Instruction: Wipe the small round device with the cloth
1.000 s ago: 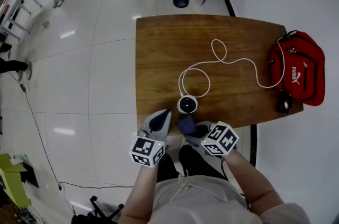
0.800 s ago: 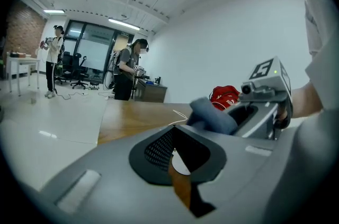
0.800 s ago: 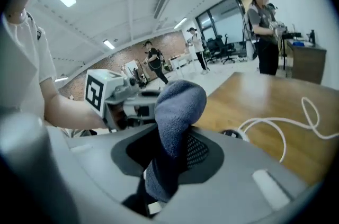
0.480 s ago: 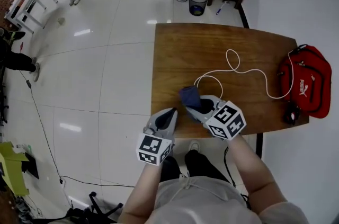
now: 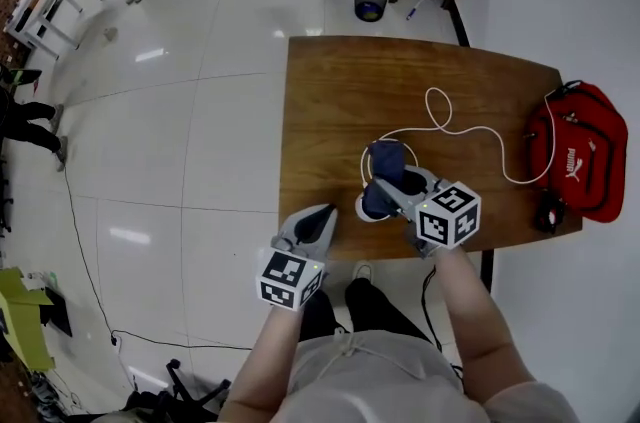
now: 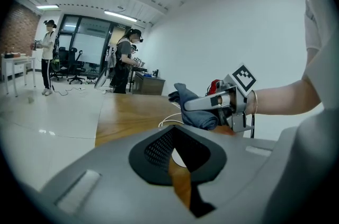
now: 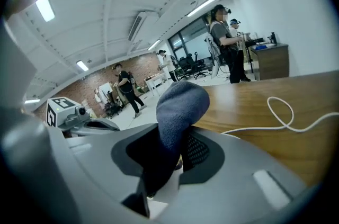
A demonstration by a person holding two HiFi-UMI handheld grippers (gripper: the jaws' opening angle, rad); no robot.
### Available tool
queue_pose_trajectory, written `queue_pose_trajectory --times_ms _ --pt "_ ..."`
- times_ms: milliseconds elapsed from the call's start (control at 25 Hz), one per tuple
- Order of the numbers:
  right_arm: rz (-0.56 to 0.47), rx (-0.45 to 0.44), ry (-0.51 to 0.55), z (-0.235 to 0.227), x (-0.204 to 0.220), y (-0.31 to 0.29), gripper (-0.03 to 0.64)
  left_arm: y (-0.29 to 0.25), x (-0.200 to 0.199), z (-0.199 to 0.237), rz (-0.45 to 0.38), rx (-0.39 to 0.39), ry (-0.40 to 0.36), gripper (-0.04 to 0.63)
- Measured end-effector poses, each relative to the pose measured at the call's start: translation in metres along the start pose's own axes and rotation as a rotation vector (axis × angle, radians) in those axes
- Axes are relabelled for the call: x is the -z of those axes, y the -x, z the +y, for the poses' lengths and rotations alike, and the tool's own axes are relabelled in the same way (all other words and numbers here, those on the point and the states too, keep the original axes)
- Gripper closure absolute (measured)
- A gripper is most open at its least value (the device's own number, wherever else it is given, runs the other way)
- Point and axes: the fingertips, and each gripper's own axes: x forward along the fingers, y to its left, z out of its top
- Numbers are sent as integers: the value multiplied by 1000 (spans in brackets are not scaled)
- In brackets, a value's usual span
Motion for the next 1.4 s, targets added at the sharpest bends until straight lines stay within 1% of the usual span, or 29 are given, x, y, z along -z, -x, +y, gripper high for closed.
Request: queue_pose_trajectory --times_ms 80,160,280,360,440,520,640,720,760,800,880,1000,1080,1200,1320,1400 --pt "-27 10 -60 -12 4 6 503 -4 0 -2 2 7 4 589" --pt "-30 33 -88 -23 11 14 503 -9 1 -4 3 13 10 589" --pt "0 82 -81 -32 17 27 505 -15 2 -7 12 15 -5 589" --pt "13 94 -58 -28 14 36 505 -20 0 -11 9 22 -13 589" --pt "-6 59 -39 -12 5 43 505 -24 -2 -14 5 30 -17 589" --pt "-38 -13 -17 13 -5 42 505 -26 -2 -15 5 30 -19 589" --pt "-45 -106 65 48 -5 32 506 -25 0 -11 2 16 8 589" --pt "-13 -121 123 56 6 24 506 -25 3 -10 1 10 19 589" --pt "2 -113 134 55 13 22 506 -25 4 -11 6 10 5 589" --pt "12 -100 130 51 19 22 506 -26 6 -13 15 10 -18 589" --pt "24 -73 85 40 31 26 506 -26 10 -18 27 13 -51 589" --pt "14 -62 -15 23 39 36 506 -29 13 -26 14 29 -55 589" --pt "4 -65 -58 17 41 40 506 -29 13 -32 -3 62 -51 589" --pt "5 -57 -89 7 46 44 506 -28 16 -38 -21 101 -45 589" --pt "27 -44 -119 -3 55 49 505 -27 20 -37 -26 97 -45 589" --pt "49 -20 -112 -11 60 52 506 -29 21 -35 -29 84 -51 589"
